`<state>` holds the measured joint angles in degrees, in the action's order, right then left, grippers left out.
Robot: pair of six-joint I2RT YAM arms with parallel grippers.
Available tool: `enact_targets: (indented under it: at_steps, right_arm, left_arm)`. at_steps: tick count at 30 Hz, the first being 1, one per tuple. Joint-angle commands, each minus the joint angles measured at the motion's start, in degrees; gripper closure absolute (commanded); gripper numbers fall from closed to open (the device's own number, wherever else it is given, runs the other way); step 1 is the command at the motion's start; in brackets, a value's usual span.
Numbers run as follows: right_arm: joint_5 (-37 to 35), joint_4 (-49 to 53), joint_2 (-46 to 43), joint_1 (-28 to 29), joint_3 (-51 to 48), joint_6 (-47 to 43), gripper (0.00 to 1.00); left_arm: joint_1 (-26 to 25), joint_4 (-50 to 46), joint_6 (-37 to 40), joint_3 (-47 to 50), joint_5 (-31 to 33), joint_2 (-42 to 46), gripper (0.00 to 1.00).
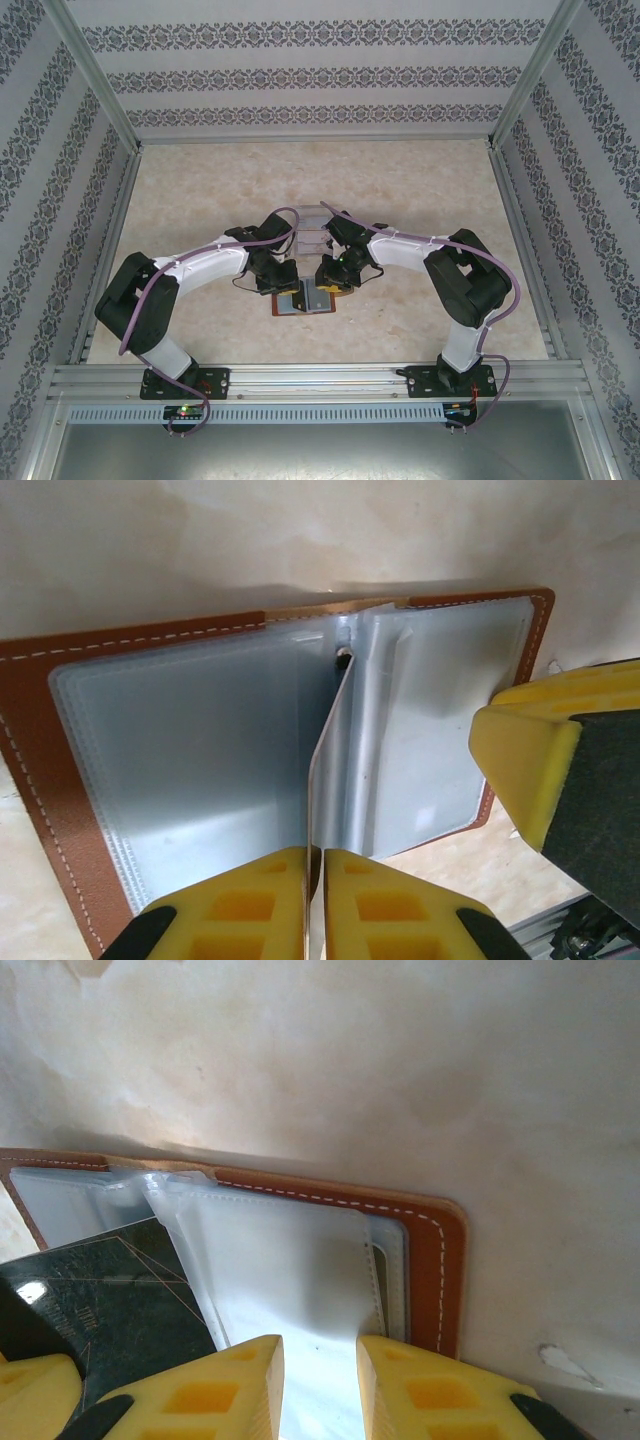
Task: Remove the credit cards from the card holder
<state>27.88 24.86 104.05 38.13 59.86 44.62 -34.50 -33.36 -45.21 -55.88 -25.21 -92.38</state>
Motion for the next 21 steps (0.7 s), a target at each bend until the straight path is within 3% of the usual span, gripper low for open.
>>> enact_targets:
  at_steps: [1, 13, 21]
  right_arm:
    - [-1.6, 2.3, 1.7, 0.4, -0.1, -0.7, 0.71]
    - [-1.8, 2.9, 0.5, 0.3, -0.1, -0.5, 0.72]
    - [-3.0, 4.6, -3.4, 0.1, 1.0, -0.5, 0.72]
  left_arm:
    - [-0.2, 1.6, -0.4, 0.3, -1.0, -0.8, 0.89]
    - [-0.1, -0.1, 0.8, -0.3, 0.3, 0.1, 0.98]
    - [0.0, -4.6, 7.3, -3.6, 1.0, 2.5, 1.0]
